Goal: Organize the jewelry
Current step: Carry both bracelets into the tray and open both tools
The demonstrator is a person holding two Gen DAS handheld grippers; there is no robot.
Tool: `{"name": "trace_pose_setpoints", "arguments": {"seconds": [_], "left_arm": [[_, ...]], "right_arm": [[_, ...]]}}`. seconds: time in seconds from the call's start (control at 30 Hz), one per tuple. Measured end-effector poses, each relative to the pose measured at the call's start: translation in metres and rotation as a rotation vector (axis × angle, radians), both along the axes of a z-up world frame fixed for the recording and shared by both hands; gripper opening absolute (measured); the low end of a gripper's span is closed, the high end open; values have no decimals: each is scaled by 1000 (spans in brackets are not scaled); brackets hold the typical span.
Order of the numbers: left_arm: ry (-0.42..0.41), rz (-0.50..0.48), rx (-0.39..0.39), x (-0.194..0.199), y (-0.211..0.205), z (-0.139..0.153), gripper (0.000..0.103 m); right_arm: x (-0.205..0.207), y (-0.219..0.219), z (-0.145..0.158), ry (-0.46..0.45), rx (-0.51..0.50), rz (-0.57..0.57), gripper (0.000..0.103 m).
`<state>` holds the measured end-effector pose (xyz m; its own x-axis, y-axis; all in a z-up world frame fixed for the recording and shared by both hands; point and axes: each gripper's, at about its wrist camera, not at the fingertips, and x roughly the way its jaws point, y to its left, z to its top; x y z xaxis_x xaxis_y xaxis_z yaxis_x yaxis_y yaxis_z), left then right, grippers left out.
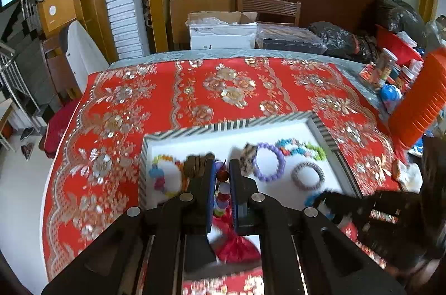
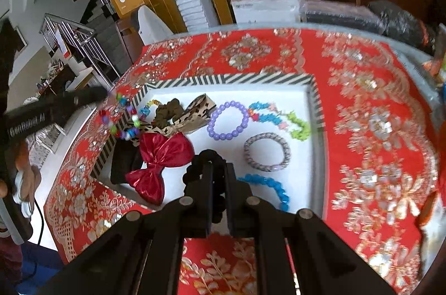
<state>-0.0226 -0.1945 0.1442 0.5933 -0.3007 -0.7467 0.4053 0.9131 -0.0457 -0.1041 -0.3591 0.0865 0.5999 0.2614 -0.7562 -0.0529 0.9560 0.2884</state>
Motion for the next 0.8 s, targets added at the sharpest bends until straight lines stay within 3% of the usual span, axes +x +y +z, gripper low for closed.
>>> {"name": "trace_pose_setpoints", "arguments": {"seconds": [0.23, 0.37, 0.6, 0.8], "left_arm": [[17, 21, -23, 50, -24, -13, 6], [58, 52, -33, 74, -30, -38, 9], [146, 136, -17, 97, -9, -80, 10], [179, 166, -29, 102, 6, -92, 10]], "right_arm": [[28, 14, -24, 53, 14, 12, 8], [37, 12, -37, 78, 33, -14, 8], [44, 15, -52, 118, -3, -13, 8], [40, 22, -57, 143, -56, 13, 8]]}}
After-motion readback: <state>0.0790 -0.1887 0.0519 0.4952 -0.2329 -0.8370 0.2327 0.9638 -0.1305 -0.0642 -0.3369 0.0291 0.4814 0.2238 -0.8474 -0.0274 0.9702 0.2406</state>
